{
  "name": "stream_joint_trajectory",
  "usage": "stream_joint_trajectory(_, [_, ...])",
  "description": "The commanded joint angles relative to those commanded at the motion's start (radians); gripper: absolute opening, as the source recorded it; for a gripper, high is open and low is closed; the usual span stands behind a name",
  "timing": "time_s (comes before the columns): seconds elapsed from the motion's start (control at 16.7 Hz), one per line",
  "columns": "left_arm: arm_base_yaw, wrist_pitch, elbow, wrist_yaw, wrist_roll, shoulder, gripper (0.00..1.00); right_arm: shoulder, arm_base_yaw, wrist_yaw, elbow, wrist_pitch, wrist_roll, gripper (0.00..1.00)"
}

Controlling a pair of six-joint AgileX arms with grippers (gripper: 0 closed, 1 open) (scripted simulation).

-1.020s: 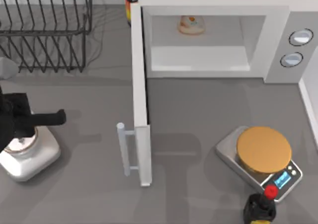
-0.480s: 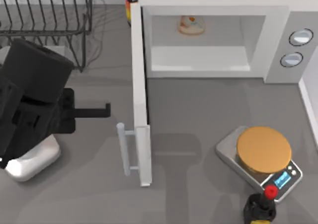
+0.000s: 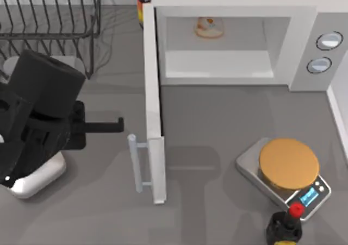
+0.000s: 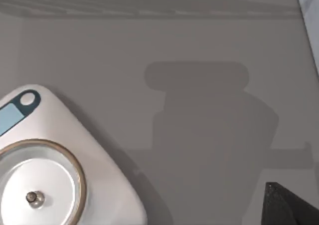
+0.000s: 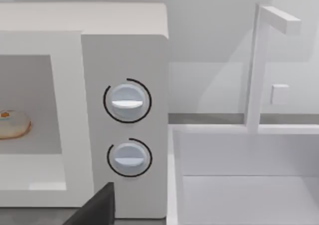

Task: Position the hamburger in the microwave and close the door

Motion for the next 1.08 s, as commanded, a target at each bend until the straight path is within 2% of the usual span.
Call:
stream_joint_trajectory(0.9, [0.001, 0.407, -0.273, 0.001, 0.004, 0.125, 0.00, 0.000, 0.000, 0.000, 0.000, 0.000, 0.000, 1.00])
stream_joint_trajectory(1.08, [0.001, 0.429, -0.289, 0.001, 0.005, 0.134, 0.00, 0.000, 0.000, 0.000, 0.000, 0.000, 0.000, 1.00])
